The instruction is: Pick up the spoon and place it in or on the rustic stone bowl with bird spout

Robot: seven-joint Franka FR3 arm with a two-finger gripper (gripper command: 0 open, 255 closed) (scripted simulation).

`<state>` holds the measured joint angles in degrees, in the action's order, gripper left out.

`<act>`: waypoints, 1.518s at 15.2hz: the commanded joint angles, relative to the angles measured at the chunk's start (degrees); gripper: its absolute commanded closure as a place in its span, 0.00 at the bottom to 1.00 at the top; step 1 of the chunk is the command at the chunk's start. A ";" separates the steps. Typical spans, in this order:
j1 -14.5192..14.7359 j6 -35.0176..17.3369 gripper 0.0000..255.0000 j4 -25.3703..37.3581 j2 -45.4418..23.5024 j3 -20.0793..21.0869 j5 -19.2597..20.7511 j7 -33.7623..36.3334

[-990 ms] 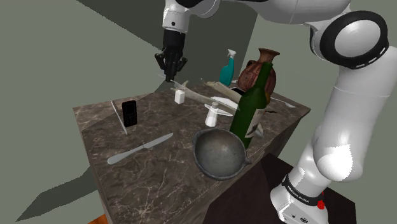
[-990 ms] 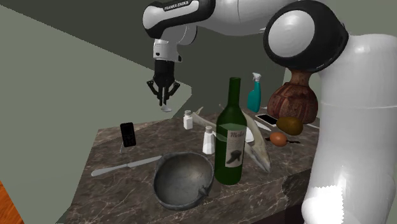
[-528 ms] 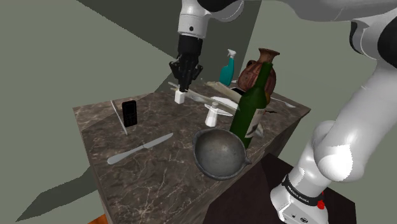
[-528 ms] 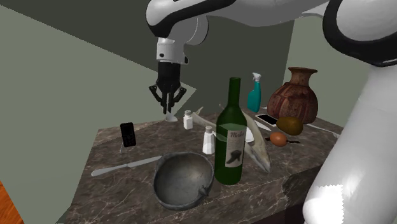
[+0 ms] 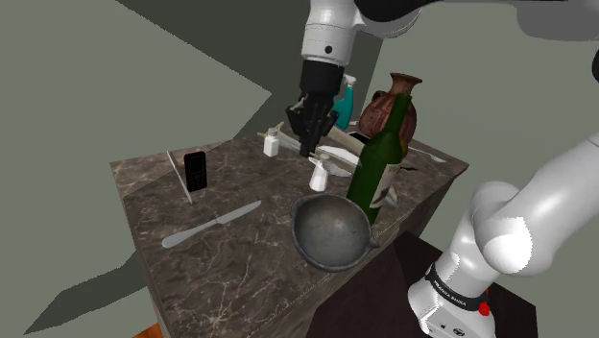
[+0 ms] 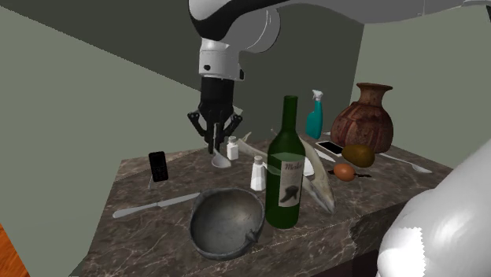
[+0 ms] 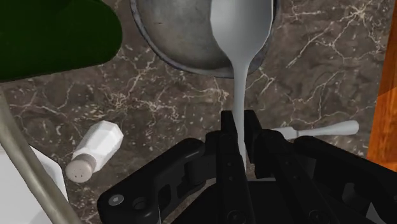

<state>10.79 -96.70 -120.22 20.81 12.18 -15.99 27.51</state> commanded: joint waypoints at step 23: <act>3.95 -9.68 1.00 -22.34 13.72 4.37 -6.06 1.82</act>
<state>14.72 -106.07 -142.29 34.54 16.50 -22.00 29.39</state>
